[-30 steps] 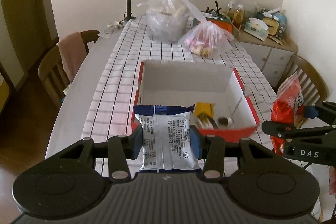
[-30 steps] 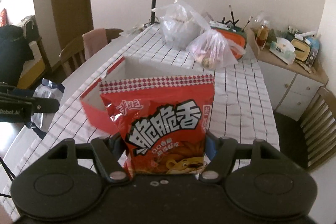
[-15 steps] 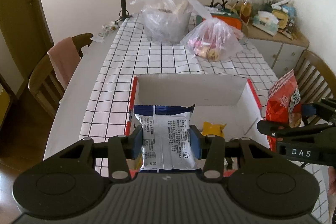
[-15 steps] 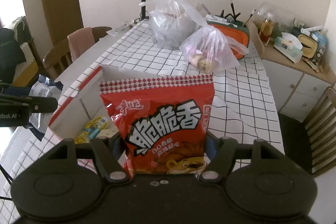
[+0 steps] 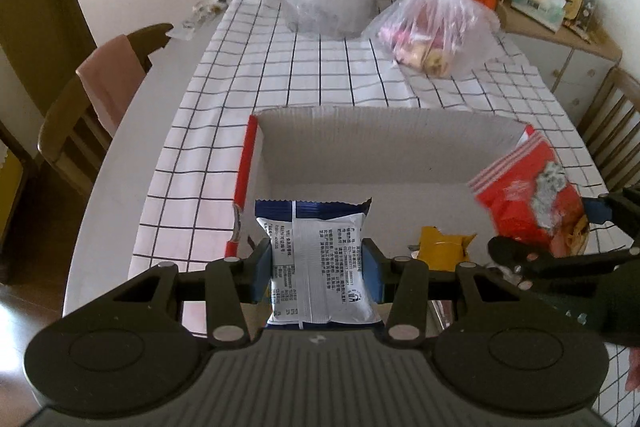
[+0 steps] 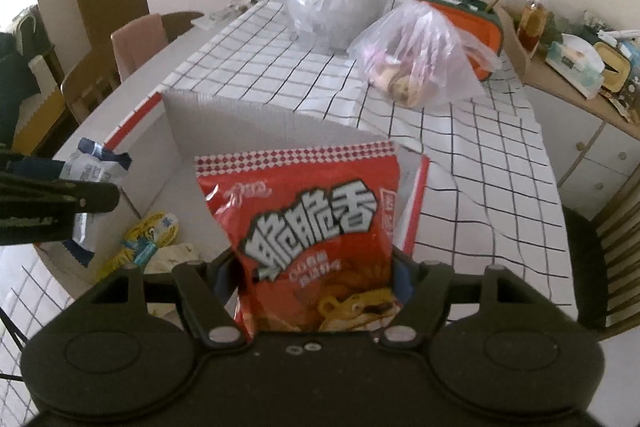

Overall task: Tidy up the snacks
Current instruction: 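Carry the white-blue packet and red chip bag into the red box with both tools, then open both tools to release the packet and chip bag in the box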

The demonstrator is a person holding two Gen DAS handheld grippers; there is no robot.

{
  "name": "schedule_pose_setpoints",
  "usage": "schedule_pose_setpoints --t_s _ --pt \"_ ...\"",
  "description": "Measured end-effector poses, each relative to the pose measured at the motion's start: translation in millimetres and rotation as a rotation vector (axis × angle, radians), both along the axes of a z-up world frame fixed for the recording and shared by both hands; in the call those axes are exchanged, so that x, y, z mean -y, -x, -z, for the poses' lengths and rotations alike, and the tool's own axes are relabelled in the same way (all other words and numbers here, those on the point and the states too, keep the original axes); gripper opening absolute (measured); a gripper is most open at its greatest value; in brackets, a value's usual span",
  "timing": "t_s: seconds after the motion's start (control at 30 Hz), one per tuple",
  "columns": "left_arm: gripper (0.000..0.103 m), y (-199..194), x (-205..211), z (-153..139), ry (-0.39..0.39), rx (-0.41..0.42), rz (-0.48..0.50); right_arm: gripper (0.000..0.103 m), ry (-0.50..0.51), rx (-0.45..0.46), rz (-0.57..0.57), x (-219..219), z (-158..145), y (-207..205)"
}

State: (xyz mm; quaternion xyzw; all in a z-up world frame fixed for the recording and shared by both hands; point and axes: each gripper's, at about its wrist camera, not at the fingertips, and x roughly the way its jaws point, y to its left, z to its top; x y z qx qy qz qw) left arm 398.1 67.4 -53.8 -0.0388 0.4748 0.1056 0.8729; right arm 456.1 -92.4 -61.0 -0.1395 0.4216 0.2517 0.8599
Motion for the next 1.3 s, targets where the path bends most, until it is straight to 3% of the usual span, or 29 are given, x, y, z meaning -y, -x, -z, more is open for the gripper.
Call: schedule_pose_setpoints --t_s 0.4,0.77,1.3 --pt "0.045 -20 -5 37 0.0 -0.102 -0.003 0.072 0.046 -0.054 -0.061 -21 34 -8" --pt "0.046 -24 -6 56 0.003 -0.154 0.002 0.075 0.06 -0.069 -0.077 -26 46 -5" --pt "0.054 -2 -7 28 0.044 -0.078 -0.01 0.081 0.027 -0.037 -0.051 -17 26 5"
